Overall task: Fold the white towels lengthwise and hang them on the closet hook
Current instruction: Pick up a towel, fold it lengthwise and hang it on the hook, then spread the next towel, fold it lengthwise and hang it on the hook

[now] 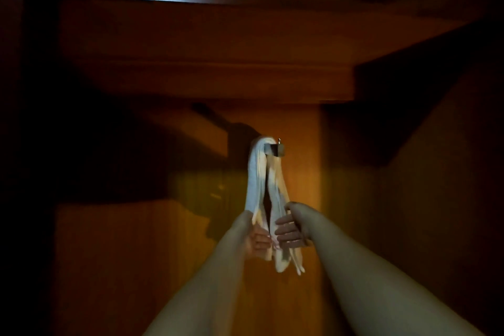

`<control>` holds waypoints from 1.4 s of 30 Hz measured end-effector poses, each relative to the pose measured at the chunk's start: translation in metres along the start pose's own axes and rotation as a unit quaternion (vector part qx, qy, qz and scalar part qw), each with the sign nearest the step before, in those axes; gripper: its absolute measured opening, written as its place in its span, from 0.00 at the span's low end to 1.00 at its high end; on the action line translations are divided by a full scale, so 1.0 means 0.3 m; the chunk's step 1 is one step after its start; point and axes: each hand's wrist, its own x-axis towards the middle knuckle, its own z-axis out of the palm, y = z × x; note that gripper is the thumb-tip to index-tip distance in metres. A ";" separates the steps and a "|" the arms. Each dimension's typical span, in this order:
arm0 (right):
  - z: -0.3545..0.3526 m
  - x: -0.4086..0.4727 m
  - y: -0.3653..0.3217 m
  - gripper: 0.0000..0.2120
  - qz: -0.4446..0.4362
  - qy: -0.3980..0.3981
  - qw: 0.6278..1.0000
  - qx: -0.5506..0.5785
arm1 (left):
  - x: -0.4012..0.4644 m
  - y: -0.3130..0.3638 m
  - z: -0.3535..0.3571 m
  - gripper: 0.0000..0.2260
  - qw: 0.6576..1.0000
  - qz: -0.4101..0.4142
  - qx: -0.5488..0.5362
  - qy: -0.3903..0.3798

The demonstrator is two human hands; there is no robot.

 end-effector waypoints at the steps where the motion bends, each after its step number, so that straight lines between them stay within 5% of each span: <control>1: -0.004 -0.034 0.027 0.24 0.013 0.007 1.000 -0.028 | -0.014 -0.029 -0.017 0.32 1.000 -0.003 0.021 0.000; 9: -0.025 -0.350 0.198 0.15 -0.007 0.059 0.980 -0.188 | -0.308 -0.240 -0.099 0.22 0.973 0.073 0.200 0.091; 15: -0.032 -0.563 0.367 0.15 -0.062 0.071 0.925 -0.368 | -0.544 -0.410 -0.111 0.10 0.897 0.133 0.403 0.123; 19: -0.027 -0.729 0.549 0.21 -0.102 0.105 0.863 -0.483 | -0.651 -0.561 -0.120 0.11 0.850 0.143 0.500 0.079; 25: -0.043 -0.981 0.935 0.27 -0.088 0.074 0.860 -0.497 | -0.733 -0.875 -0.215 0.28 0.760 0.166 0.629 -0.011; 30: 0.009 -1.189 1.289 0.30 -0.007 0.079 0.855 -0.513 | -0.819 -1.133 -0.315 0.28 0.744 0.120 0.651 -0.091; 33: 0.047 -1.315 1.456 0.30 0.034 0.083 0.858 -0.505 | -0.843 -1.274 -0.338 0.29 0.700 0.120 0.692 -0.131; 42: 0.039 -1.674 1.865 0.25 0.140 0.112 0.872 -0.456 | -0.924 -1.692 -0.227 0.27 0.641 0.108 0.690 -0.318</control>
